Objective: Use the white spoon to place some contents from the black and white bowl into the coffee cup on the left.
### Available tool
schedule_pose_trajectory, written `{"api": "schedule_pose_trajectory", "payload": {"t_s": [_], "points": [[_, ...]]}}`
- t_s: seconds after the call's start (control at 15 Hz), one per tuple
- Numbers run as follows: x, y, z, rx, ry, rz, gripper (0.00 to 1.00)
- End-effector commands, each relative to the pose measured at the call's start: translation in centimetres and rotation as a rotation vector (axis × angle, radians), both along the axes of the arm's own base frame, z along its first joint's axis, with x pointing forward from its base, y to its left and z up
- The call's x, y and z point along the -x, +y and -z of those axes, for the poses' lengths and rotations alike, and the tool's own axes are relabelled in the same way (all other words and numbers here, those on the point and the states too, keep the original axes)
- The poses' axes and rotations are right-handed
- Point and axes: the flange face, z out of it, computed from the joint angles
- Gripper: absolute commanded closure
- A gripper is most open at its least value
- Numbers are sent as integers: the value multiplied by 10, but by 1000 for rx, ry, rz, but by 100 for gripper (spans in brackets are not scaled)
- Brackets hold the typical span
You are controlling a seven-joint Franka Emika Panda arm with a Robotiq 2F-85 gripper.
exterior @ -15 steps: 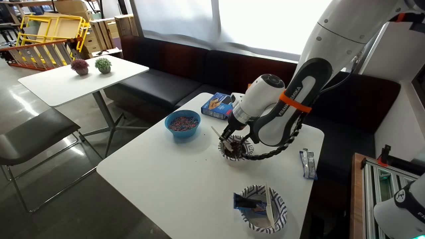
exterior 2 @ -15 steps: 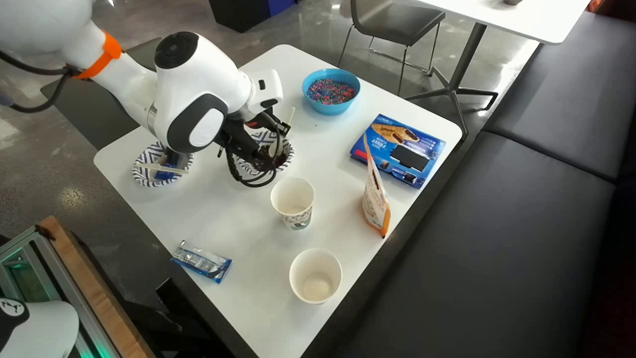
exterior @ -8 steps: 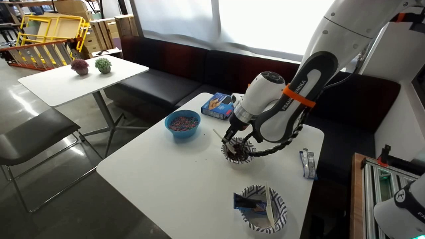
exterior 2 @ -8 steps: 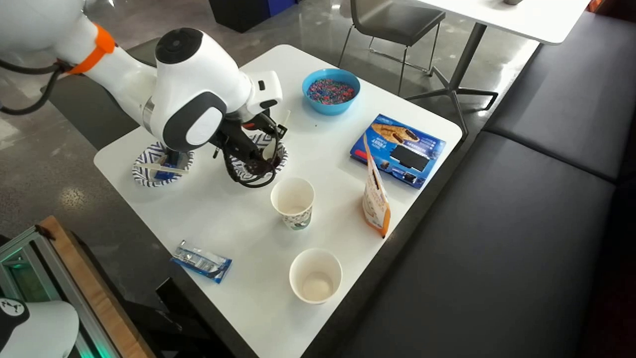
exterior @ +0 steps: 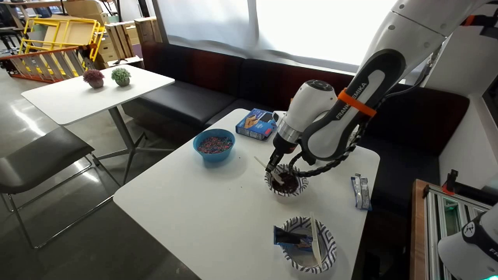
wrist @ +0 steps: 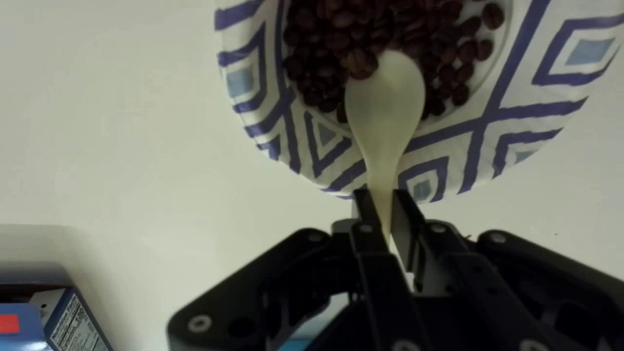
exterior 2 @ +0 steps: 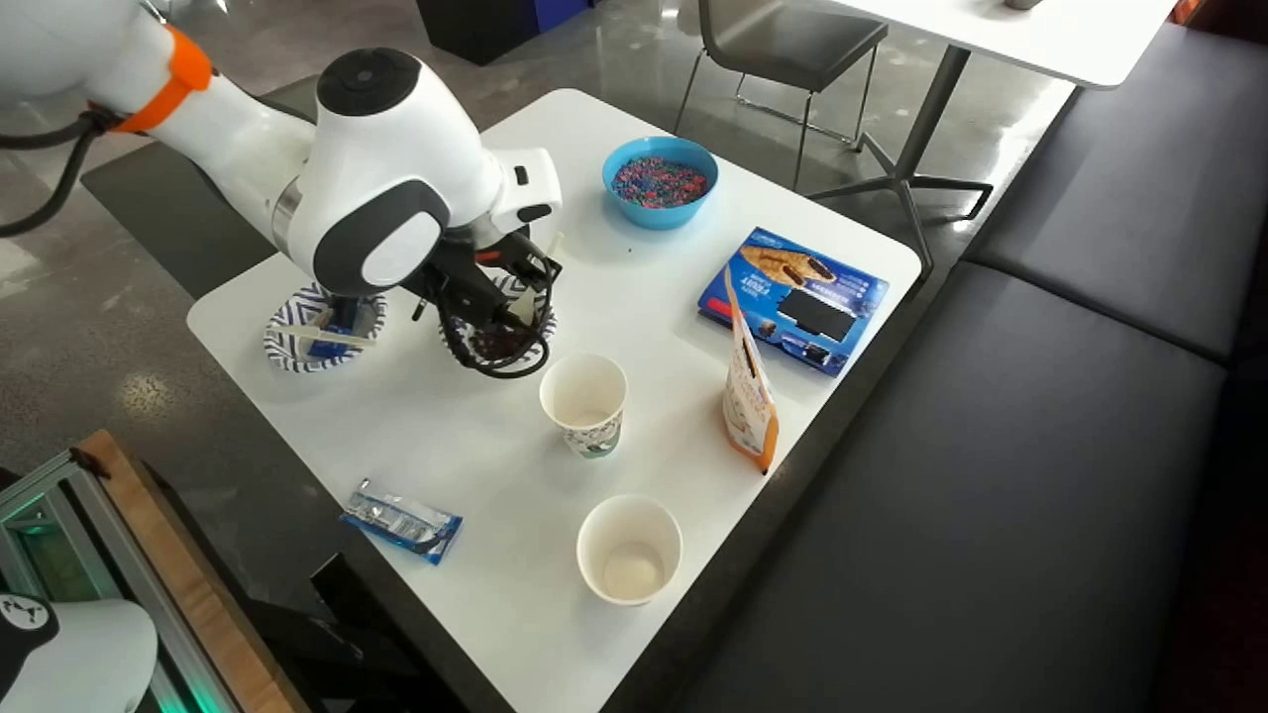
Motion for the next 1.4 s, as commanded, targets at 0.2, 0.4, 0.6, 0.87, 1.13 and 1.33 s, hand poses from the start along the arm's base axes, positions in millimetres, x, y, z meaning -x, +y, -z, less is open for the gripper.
{"api": "schedule_pose_trajectory", "payload": {"t_s": [0.2, 0.4, 0.6, 0.87, 1.13, 1.33], "points": [[16, -9, -2, -4, 90, -52, 96], [19, -16, -2, 2, 115, -72, 96], [21, -22, -1, 2, 145, -99, 96], [25, -33, -2, 33, 201, -147, 96], [29, -44, -7, 68, 256, -199, 96], [30, -50, -10, 100, 274, -232, 96]]}}
